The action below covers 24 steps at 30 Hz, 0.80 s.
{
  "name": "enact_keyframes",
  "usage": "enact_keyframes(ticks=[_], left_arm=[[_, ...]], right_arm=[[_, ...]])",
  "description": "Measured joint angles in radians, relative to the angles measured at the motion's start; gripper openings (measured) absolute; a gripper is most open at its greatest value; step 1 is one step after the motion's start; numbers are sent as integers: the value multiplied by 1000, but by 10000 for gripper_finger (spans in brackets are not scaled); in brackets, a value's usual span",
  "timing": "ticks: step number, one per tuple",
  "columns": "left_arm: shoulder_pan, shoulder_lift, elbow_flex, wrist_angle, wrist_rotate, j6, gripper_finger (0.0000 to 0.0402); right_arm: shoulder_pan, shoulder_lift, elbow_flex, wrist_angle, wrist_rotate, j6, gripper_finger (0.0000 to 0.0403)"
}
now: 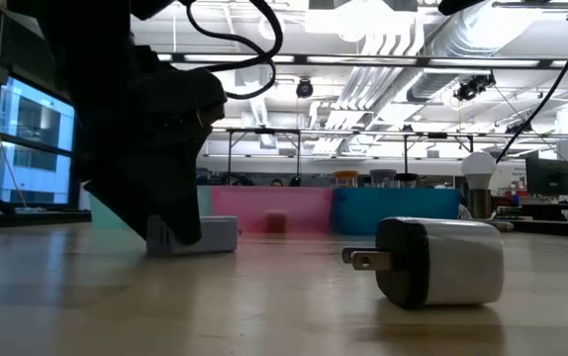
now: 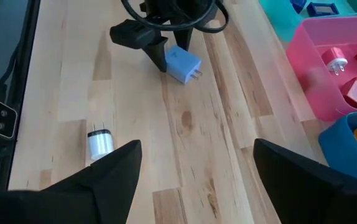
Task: Pick & Place Office items
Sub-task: Put the light blue adapter into the red bin
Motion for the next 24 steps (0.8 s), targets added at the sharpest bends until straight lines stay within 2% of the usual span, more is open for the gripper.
enact_keyframes(ticks=[6,12,19,24], left_arm=[[1,9,1,0,-11,51,267],[2,10,0,-1,-18,51,203],[2,9,6,-2,-16,84,201],[9,-27,17,-5,-5,171,201]], right_arm=[[0,0,0,0,1,0,299],[0,0,0,0,1,0,299],[0,0,0,0,1,-6,299],[0,0,0,1,18,-33,299]])
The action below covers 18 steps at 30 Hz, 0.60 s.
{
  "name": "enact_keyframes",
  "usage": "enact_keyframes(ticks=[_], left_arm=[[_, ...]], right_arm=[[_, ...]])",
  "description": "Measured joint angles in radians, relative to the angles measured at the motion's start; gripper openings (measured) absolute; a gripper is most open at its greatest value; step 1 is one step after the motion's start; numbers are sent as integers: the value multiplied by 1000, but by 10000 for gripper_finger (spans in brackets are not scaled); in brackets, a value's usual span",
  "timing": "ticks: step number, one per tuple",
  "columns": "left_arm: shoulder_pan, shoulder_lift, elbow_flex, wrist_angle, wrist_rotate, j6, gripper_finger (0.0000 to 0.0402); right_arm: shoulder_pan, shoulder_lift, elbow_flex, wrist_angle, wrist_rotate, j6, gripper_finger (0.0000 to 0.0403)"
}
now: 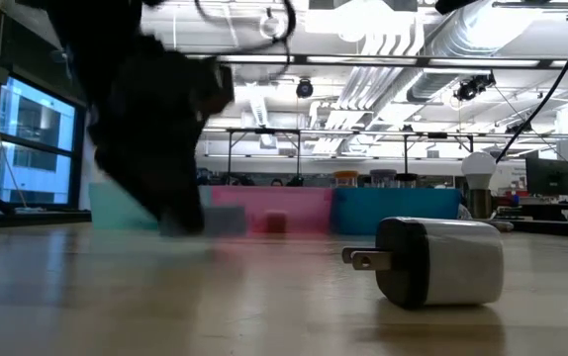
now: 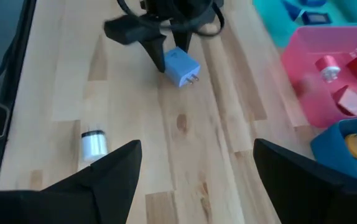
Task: Pick & Place Office items
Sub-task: Put the light blue adapter into the red bin
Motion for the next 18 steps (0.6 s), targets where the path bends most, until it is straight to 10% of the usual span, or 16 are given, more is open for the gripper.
enact_keyframes(ticks=[18], left_arm=[[256,-282,6,-34,-13,439,201]], right_arm=[[-5,0,0,-9,238,-135,299]])
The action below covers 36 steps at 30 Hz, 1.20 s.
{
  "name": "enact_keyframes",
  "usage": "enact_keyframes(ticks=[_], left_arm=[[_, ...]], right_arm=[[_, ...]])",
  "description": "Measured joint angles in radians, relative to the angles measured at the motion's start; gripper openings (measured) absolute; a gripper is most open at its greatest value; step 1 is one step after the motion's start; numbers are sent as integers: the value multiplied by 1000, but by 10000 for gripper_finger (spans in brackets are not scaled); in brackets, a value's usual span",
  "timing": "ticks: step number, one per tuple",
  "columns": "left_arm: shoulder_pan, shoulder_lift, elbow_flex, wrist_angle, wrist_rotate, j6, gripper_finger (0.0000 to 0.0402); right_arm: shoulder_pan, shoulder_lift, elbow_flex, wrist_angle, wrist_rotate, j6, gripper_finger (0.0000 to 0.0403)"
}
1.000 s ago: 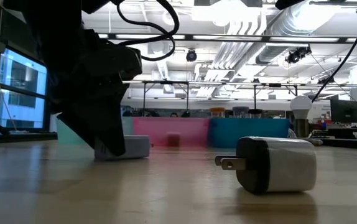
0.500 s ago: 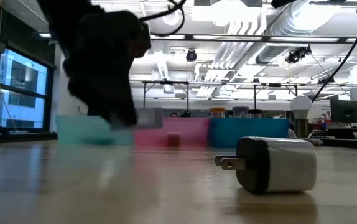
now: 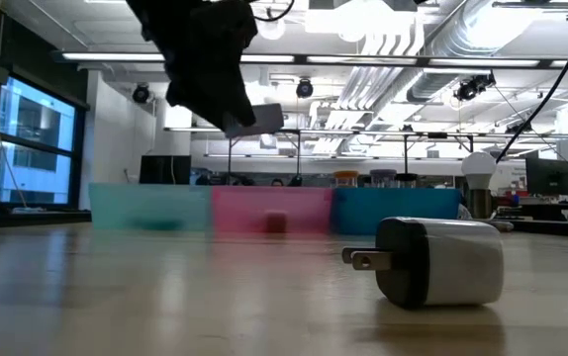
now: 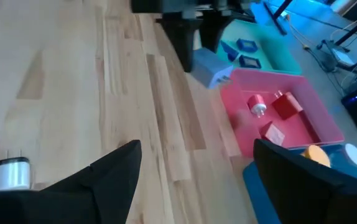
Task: Pick & Place Office items
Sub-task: Put the light blue adapter into the red bin
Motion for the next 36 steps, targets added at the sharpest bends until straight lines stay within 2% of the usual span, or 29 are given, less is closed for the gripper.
enact_keyframes(ticks=[10,14,18,22,29,33,36], left_arm=[[212,-43,1,4,119,87,201],[308,-43,2,9,177,147,201],[403,-43,3,9,187,212,201],[495,-43,3,31,283,244,201],[569,-28,5,177,307,315,201],[611,33,25,190,380,304,201],[633,91,51,186,400,316,201]], right_arm=[[0,0,0,-47,10,38,299],[-1,-1,-9,-38,54,38,299],[-14,-1,-33,-38,105,48,299],[-48,-1,-54,-38,114,48,299],[-118,-1,-81,-32,108,30,299],[-143,-1,-81,-31,78,30,299],[-142,-1,-81,-38,76,30,299]])
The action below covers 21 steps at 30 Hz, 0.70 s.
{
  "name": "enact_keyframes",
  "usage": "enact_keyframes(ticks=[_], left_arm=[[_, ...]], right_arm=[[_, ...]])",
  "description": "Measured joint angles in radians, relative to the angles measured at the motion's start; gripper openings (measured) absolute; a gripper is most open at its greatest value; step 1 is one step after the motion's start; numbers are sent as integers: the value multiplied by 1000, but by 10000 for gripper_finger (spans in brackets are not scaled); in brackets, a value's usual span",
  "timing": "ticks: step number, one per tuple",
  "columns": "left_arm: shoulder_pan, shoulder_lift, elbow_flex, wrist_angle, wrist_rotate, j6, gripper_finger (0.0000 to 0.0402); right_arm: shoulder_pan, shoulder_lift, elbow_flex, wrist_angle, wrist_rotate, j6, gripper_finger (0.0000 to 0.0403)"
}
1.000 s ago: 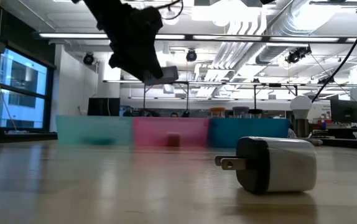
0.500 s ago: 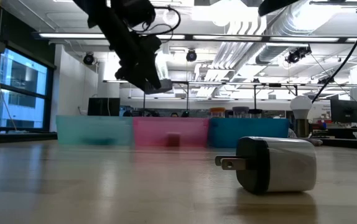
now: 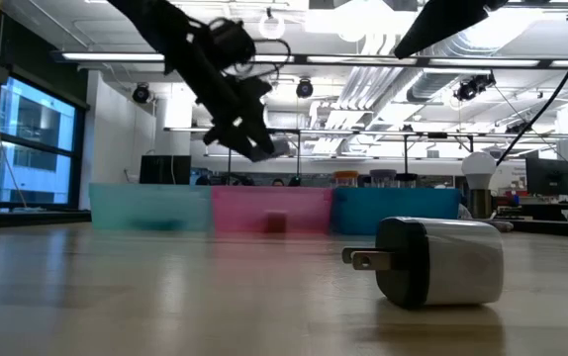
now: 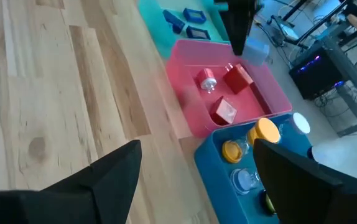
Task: Pick & Place Office items
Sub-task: Put the light blue adapter into the red bin
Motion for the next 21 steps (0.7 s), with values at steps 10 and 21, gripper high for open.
enact_keyframes(ticks=[10,21], left_arm=[[33,143,133,-153,3,66,201],[87,237,165,-180,-5,145,201]], right_arm=[[1,0,0,0,-55,7,299],[1,0,0,7,-49,8,299]])
